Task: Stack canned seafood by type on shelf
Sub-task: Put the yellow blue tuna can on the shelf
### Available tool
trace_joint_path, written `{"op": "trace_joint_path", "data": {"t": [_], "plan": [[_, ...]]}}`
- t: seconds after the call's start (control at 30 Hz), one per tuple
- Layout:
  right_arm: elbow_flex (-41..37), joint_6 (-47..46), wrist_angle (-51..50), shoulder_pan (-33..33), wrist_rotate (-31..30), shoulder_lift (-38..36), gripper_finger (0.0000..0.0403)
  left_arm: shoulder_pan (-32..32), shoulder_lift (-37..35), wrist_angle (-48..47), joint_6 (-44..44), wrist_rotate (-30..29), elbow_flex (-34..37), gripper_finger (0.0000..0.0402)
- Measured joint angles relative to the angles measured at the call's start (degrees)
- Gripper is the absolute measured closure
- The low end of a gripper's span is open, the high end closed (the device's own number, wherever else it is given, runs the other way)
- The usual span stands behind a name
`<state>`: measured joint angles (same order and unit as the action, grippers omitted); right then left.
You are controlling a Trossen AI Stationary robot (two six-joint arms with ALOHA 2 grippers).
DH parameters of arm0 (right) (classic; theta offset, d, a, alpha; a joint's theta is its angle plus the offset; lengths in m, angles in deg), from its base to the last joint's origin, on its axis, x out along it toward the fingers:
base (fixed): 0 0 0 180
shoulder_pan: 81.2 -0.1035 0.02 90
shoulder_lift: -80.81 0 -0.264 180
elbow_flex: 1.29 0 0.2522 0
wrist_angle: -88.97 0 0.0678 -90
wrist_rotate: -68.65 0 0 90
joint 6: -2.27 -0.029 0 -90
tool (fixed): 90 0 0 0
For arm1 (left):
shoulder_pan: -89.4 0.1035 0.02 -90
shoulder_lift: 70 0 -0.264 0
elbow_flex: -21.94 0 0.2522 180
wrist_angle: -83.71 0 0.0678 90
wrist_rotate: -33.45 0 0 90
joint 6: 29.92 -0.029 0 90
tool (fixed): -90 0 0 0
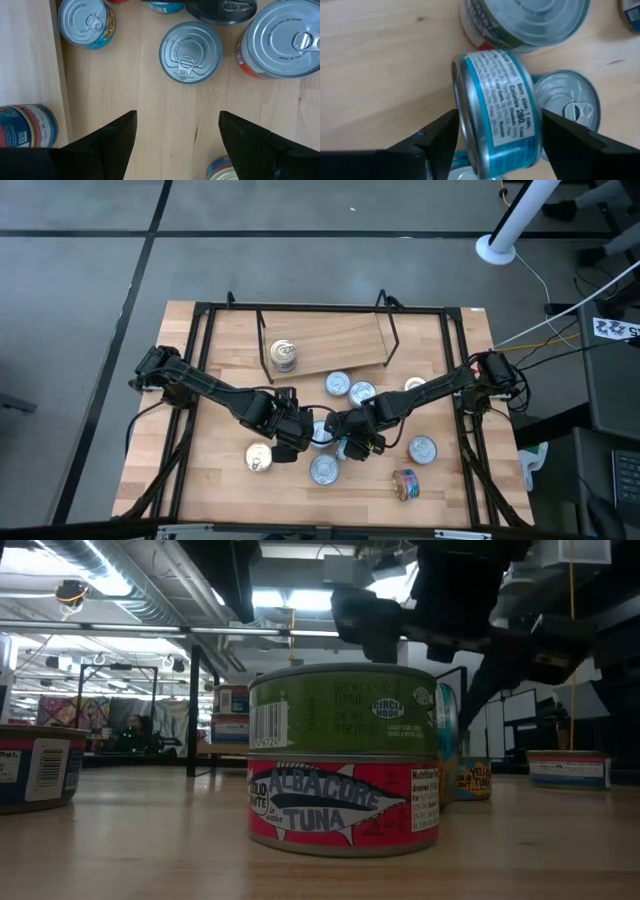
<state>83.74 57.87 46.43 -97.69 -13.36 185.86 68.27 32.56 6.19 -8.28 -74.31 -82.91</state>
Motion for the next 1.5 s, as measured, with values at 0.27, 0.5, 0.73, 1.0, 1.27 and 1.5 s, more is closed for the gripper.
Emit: {"op": "trace_joint_path", "data": {"t": [0.27, 0.5, 0.73, 1.0, 1.27, 1.5], "plan": [[0.04, -0.09, -0.19, -0.02, -0.62, -0.07, 0.0249, 0.01, -0.02, -0.12, 0.17, 0.0, 0.0, 0.0125], [0.04, -4.44, -1.07, -0.02, -2.92, -1.45, 0.0272, 0.01, -1.85, -0.38, 0.87, 0.2, 0.02, 0.0125], [0.04, -7.19, -1.68, -0.02, -3.58, -5.19, 0.0246, 0.01, -7.57, -1.02, 1.16, 0.1, 0.0, 0.0125], [0.04, -5.7, 2.77, 0.46, -15.92, -9.73, 0.027, 0.16, -14.59, -1.87, 1.17, -0.27, 0.0, 0.0125], [0.04, -1.2, 12.04, 6.93, -29.42, -9.01, 0.0251, 0.12, -20.48, -1.43, 2.54, -3.88, 0.0, 0.0125], [0.09, 0.18, 19.18, 16.57, -27.84, -6.31, 0.0268, 0.12, -21.67, -1.5, 3.46, -4.37, 0.0, 0.0125]]}}
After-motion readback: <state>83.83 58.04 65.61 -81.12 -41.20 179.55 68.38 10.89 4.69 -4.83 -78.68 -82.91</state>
